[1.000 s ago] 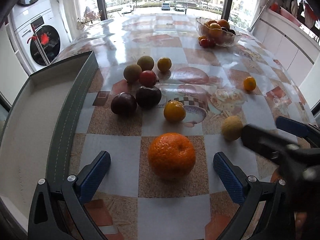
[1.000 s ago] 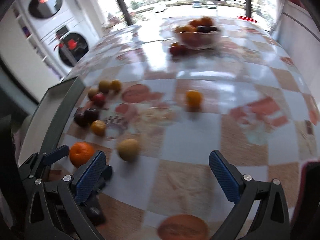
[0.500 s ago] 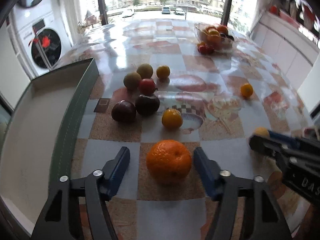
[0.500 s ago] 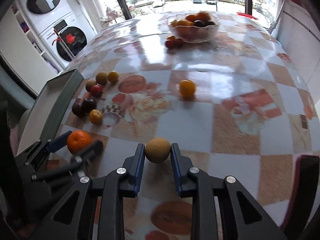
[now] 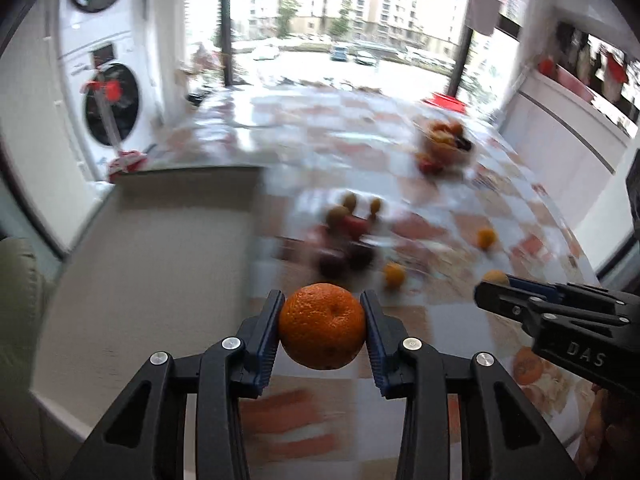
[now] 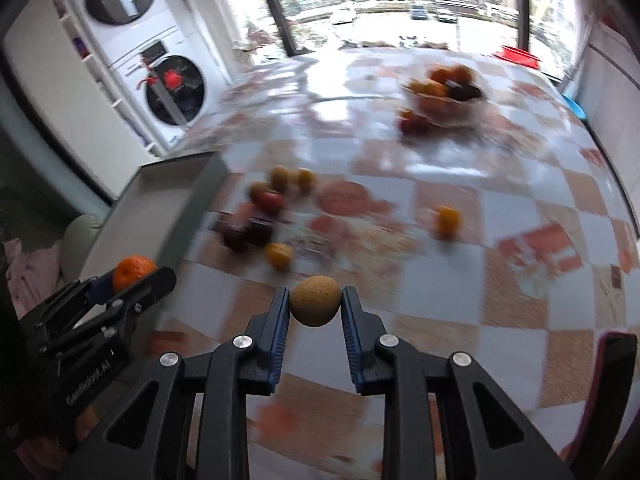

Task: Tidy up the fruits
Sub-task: 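Carry both fruits into the white tray and open both tools, then withdraw both open tools from the tray back over the table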

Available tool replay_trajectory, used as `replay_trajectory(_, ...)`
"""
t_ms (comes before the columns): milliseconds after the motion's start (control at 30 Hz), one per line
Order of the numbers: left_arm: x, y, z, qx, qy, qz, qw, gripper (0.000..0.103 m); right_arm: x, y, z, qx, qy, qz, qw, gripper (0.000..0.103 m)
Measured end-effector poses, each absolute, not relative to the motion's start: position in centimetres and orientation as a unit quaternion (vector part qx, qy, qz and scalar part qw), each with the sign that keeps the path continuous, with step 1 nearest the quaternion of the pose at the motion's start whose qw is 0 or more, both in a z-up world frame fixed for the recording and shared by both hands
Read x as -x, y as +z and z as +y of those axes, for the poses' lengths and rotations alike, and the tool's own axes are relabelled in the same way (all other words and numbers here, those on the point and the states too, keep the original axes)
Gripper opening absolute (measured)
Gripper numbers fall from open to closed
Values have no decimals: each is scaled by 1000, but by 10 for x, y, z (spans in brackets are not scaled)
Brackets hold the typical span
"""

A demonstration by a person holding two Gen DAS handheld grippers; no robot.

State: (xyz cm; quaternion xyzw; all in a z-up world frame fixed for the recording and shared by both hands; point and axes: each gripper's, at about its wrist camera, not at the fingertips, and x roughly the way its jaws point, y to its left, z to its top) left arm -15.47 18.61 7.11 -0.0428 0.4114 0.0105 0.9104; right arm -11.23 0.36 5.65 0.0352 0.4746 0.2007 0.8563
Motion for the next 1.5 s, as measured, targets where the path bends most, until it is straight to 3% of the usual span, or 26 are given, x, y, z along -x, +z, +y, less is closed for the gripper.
replay_trajectory(333, 161, 44, 283, 55, 120, 434, 891, 40, 116, 65, 127, 4, 297, 480, 826, 28)
replay_trajectory(600, 154, 14, 313, 65, 130, 448, 882, 40, 118, 56, 187, 43, 317, 488, 812, 29)
replay_trajectory(633, 154, 14, 315, 66, 128, 446, 883, 40, 118, 55, 191, 47, 316, 491, 810, 31)
replay_trajectory(700, 151, 14, 318, 62, 128, 443, 885, 41, 120, 55, 191, 50, 314, 496, 808, 52)
replay_trajectory(733, 149, 13, 318, 58, 132, 442, 885, 45, 122, 57, 191, 50, 314, 495, 809, 76)
replay_trajectory(767, 149, 12, 320, 54, 137, 439, 886, 54, 121, 60, 189, 50, 314, 491, 811, 87)
replay_trajectory(833, 150, 13, 324, 51, 147, 435, 887, 68, 126, 70, 184, 52, 312, 476, 821, 87)
replay_trajectory(867, 152, 14, 325, 53, 149, 433, 887, 69, 127, 73, 181, 57, 309, 471, 825, 88)
replay_trajectory(1033, 163, 32, 314, 58, 153, 421, 892, 69, 125, 78, 147, 66, 262, 454, 849, 103)
replay_trajectory(1233, 163, 53, 268, 48, 89, 416, 904, 69, 118, 53, 63, 26, 160, 473, 866, 103)
replay_trajectory(1333, 164, 64, 224, 26, 50, 394, 917, 103, 115, 34, 15, 10, 98, 493, 865, 103)
replay_trajectory(1500, 164, 64, 154, -15, -11, 392, 920, 103, 120, 6, -55, -9, 18, 508, 861, 103)
